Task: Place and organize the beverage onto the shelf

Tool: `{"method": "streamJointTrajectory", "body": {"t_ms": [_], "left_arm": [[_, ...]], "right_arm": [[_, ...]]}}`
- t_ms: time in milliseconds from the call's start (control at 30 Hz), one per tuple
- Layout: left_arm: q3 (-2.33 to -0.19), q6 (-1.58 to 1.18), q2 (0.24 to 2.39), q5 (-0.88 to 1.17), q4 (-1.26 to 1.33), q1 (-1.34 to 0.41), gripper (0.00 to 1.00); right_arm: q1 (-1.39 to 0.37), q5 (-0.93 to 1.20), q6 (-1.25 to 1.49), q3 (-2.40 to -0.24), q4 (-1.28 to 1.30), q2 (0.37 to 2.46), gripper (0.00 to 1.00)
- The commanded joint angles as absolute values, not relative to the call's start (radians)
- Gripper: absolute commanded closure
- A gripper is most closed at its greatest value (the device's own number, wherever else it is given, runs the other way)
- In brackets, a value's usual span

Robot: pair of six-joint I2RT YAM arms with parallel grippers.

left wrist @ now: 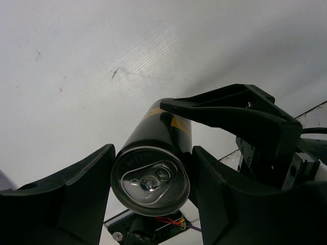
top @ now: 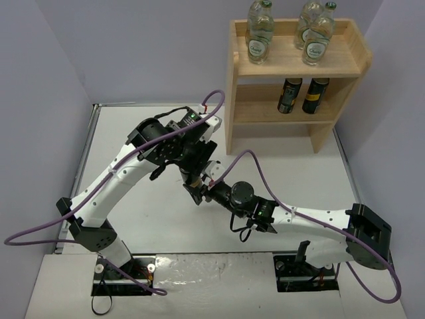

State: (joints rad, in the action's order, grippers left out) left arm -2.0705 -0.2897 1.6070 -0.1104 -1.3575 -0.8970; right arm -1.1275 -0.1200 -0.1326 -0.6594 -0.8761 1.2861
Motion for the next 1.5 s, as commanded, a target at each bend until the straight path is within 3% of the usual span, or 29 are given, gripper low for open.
{"method": "streamJointTrajectory", "body": {"t_ms": [0, 100, 167, 200, 267, 300, 367, 400, 500, 700, 833, 1033, 1300, 1467], "left_arm": [[-2.144, -0.275, 1.601, -0.124, -1.405, -0.919, 0.98], [-2.161, -0.281, 1.605, -0.12, -1.398, -0.942, 0.97], [-2.172, -0.281, 1.598, -0.118, -1.385, -0.962, 0.98], [-2.177, -0.279, 1.598, -0.117, -1.376, -0.969, 0.92], [-2.192, -0.279, 1.598, -0.121, -1.364, -0.971, 0.73], [-2.2, -0.281, 1.598, -0.132, -1.358, -0.973, 0.59], [-2.201, -0.291, 1.582, -0.149, -1.319, -0.973, 0.43], [-2.197, -0.299, 1.569, -0.162, -1.299, -0.971, 0.26], [-2.168, -0.316, 1.516, -0.186, -1.209, -0.966, 0.05], [-2.177, -0.347, 1.479, -0.241, -1.056, -0.94, 0.06], [-2.129, -0.393, 1.384, -0.414, -0.878, -0.93, 0.06], [-1.812, -0.35, 1.157, -0.541, -0.769, -0.928, 0.06], [-1.263, -0.364, 0.806, -0.598, -0.744, -0.928, 0.06], [-1.186, -0.344, 0.753, -0.615, -0.843, -0.93, 0.06]], "right_arm": [[-1.131, -0.124, -0.161, -0.713, -0.954, 1.299, 0.39], [-1.127, -0.101, -0.175, -0.732, -0.937, 1.305, 0.6], [-1.127, -0.063, -0.179, -0.741, -0.916, 1.299, 0.89], [-1.127, -0.054, -0.179, -0.741, -0.914, 1.295, 1.0], [-1.129, -0.029, -0.178, -0.73, -0.93, 1.278, 1.0], [-1.127, -0.02, -0.169, -0.712, -0.949, 1.26, 1.0], [-1.127, -0.021, -0.149, -0.69, -0.977, 1.238, 1.0], [-1.124, -0.026, -0.141, -0.668, -1.003, 1.215, 1.0], [-1.108, -0.038, -0.123, -0.64, -1.02, 1.18, 1.0], [-1.034, -0.051, -0.083, -0.618, -0.983, 1.115, 1.0], [-0.928, -0.102, -0.034, -0.563, -0.966, 1.049, 1.0], [-0.76, -0.32, -0.049, -0.609, -0.787, 0.951, 1.0], [-0.402, -0.085, -0.009, -0.741, -0.775, 1.038, 1.0], [-0.341, -0.014, -0.041, -0.879, -0.778, 1.195, 1.0]]}}
